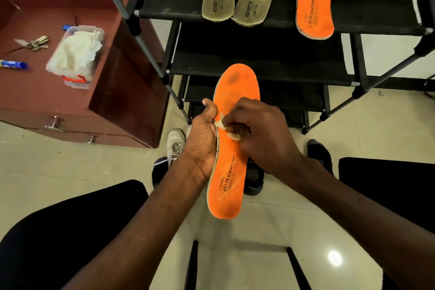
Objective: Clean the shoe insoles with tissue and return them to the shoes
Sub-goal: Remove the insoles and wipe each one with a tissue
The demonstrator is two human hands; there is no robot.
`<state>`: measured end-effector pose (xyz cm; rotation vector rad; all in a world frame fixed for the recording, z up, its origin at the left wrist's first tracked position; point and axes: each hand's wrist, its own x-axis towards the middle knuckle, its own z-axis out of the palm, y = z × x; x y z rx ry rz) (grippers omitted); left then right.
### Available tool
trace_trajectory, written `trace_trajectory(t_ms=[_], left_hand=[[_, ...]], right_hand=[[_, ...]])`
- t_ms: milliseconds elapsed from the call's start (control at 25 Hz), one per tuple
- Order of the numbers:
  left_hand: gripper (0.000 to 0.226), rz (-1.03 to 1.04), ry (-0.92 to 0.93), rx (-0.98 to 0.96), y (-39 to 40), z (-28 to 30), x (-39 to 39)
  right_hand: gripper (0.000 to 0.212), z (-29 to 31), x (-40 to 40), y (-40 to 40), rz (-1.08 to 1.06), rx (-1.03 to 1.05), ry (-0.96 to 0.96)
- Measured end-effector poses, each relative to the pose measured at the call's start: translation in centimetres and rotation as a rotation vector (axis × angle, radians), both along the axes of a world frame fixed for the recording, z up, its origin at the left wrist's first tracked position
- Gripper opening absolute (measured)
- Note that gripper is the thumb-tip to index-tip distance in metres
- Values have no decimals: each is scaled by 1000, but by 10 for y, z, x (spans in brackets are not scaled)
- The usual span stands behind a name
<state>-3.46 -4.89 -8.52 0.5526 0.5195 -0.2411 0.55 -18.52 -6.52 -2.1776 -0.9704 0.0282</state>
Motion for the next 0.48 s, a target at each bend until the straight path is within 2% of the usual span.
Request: trace_trajectory(t_ms=[200, 320, 400, 480], left_hand=[[78, -46, -13, 91, -8, 5, 2], [76, -4, -23, 86, -8, 8, 5], [77, 15, -9, 66, -5, 6, 5], [77, -1, -4, 107, -5, 4, 3]], right_hand=[[24, -4, 34, -6, -314, 44, -22], [25, -1, 25, 3, -205, 102, 21], [26, -2, 13, 1, -82, 64, 32], [28, -3, 10, -4, -58, 14, 41]])
